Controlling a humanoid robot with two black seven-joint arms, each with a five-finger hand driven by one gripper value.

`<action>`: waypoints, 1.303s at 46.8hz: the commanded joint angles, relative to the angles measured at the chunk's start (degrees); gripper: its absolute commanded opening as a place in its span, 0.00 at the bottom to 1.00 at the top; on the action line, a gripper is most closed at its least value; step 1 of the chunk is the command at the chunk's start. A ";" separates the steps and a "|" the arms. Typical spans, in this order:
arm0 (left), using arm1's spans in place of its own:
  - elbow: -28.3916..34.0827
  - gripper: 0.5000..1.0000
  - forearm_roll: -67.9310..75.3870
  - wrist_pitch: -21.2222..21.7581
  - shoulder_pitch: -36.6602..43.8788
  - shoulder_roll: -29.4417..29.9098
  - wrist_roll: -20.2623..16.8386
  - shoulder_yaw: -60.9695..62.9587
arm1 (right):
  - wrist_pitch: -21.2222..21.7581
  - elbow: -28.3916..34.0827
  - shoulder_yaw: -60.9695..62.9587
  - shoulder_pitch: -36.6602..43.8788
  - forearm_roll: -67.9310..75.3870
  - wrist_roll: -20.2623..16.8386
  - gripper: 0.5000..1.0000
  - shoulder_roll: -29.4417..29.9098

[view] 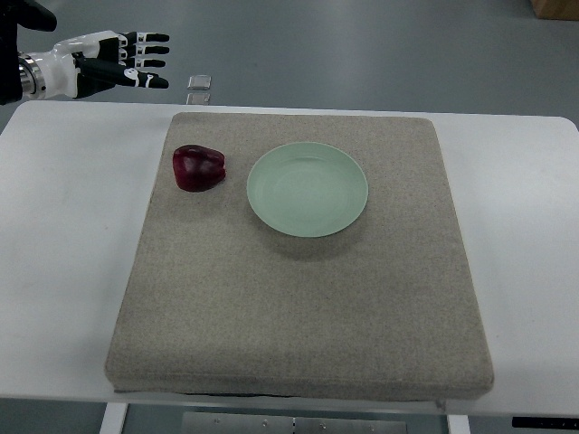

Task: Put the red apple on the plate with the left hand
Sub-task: 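Reach the left hand down to the red apple beside the plate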

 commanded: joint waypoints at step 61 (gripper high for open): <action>-12.89 0.83 50.80 12.04 5.36 -4.27 -6.92 1.79 | 0.01 0.06 0.00 0.01 -0.01 0.00 0.86 0.00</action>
